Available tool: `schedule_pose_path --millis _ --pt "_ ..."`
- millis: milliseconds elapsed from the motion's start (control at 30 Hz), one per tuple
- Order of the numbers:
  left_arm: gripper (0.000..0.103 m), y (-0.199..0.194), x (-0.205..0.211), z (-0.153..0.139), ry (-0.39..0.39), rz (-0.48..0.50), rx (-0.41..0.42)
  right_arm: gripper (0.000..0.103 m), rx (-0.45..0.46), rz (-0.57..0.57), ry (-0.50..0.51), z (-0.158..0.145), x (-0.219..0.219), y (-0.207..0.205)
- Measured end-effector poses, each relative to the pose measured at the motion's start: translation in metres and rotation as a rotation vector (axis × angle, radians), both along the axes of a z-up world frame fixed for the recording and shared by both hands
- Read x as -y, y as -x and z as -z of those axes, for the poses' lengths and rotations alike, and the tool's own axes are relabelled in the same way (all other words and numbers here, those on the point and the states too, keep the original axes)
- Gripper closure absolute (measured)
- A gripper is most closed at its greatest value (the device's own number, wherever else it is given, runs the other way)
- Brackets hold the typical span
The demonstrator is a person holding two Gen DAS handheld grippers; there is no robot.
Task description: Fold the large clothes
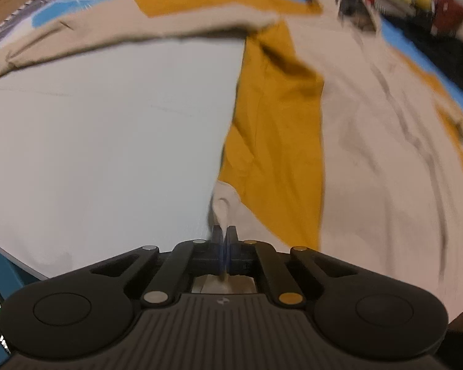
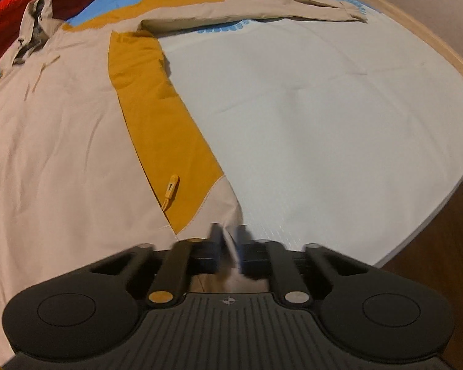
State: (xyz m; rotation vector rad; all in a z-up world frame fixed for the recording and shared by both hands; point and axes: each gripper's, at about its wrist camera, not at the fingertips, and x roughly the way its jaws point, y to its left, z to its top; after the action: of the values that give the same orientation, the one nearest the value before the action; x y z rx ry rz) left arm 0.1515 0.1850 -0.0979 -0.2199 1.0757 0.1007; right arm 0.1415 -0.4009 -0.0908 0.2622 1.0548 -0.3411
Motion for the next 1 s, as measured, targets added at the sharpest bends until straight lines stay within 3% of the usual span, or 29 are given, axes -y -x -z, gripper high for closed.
schedule_pose_path --millis 133,233,367,467,567,600,633,667,733,800,900,933,1000 --pt "0.102 0.017 -0.006 -0.021 0.001 -0.005 0.049 0.103 0.057 -0.011 -0.025 -0.027 0.000 0.010" --pt "0.102 0.019 -0.003 -0.017 -0.039 0.032 -0.005 0.103 0.071 -0.059 -0.042 -0.042 -0.001 0.023" --pt "0.098 0.013 -0.002 -0.009 -0.069 0.031 -0.076 0.103 0.020 -0.064 -0.052 -0.045 0.002 0.033" --pt "0.094 0.007 0.003 -0.023 -0.125 0.004 -0.010 0.102 -0.014 -0.089 -0.003 -0.042 -0.005 0.030" --pt "0.088 0.003 0.014 -0.037 -0.097 0.053 0.076 0.101 0.081 -0.081 0.169 -0.054 -0.019 0.022" --pt "0.088 0.001 0.019 -0.037 -0.077 0.081 0.080 0.101 0.128 -0.094 0.180 -0.061 -0.024 0.020" --pt "0.085 -0.001 0.024 -0.033 -0.051 0.110 0.066 0.099 0.175 -0.111 0.159 -0.065 -0.027 0.019" --pt "0.076 -0.004 0.028 -0.026 -0.024 0.129 0.035 0.095 0.219 -0.136 0.124 -0.069 -0.031 0.017" --pt "0.065 -0.011 0.038 -0.006 -0.015 0.146 -0.078 0.079 0.257 -0.205 0.070 -0.070 -0.044 0.012" --pt "0.065 -0.013 0.048 0.010 -0.085 0.169 -0.177 0.059 0.218 -0.256 0.042 -0.057 -0.056 0.003" --pt "0.064 -0.014 0.057 0.000 -0.102 0.193 -0.105 0.060 -0.029 -0.277 0.041 -0.018 -0.061 -0.014" --pt "0.058 -0.014 0.058 -0.005 -0.087 0.202 -0.075 0.060 -0.082 -0.257 0.044 -0.009 -0.058 -0.016" --pt "0.048 -0.016 0.062 -0.001 -0.102 0.211 -0.089 0.060 -0.074 -0.230 0.038 -0.009 -0.055 -0.017"
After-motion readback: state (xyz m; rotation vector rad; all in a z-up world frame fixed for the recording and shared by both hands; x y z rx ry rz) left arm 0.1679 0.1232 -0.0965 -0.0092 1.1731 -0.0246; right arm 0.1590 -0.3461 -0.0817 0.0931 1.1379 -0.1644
